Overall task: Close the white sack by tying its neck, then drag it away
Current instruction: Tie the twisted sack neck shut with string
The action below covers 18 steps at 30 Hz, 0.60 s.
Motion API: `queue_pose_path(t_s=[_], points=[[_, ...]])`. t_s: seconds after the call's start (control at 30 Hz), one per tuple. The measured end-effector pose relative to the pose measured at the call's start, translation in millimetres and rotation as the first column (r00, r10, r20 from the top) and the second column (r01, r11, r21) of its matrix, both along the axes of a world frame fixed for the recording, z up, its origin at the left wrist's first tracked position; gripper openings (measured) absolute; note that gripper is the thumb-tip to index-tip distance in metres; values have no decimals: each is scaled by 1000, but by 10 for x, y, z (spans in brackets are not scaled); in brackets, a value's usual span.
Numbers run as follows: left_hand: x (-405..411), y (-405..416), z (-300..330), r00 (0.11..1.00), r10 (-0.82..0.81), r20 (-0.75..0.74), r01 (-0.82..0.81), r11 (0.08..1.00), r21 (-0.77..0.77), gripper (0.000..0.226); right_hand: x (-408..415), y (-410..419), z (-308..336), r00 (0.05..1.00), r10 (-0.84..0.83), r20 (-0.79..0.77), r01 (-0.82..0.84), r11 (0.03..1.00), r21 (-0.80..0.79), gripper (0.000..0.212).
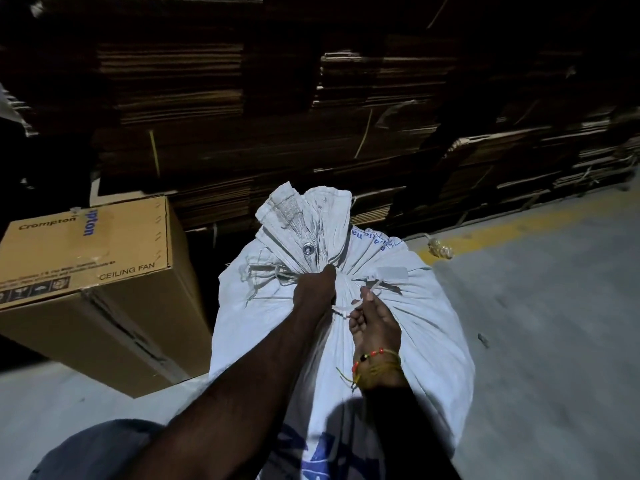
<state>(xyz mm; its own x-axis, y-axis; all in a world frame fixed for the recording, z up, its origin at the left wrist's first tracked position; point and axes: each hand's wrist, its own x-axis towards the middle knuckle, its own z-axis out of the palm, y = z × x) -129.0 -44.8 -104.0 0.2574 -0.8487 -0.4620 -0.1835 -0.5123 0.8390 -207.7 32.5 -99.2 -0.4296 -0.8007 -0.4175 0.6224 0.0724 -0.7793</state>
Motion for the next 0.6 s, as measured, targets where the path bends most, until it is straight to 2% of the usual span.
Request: queue_pose_path(t_s=[0.13, 0.47, 0.6], points=[[13, 2, -16, 1000, 14, -10, -14, 1000, -3, 61, -12, -9, -5, 992, 109, 67, -112, 993, 39, 14], [5, -26, -107, 1000, 22, -1, -22, 1000, -18, 73, -3, 31, 7, 990, 127, 63, -130, 990, 61, 17], [2, 3, -53, 1000, 21, 3, -21, 999, -28, 70, -9, 29, 2, 988, 128, 81, -133, 989, 60, 20]])
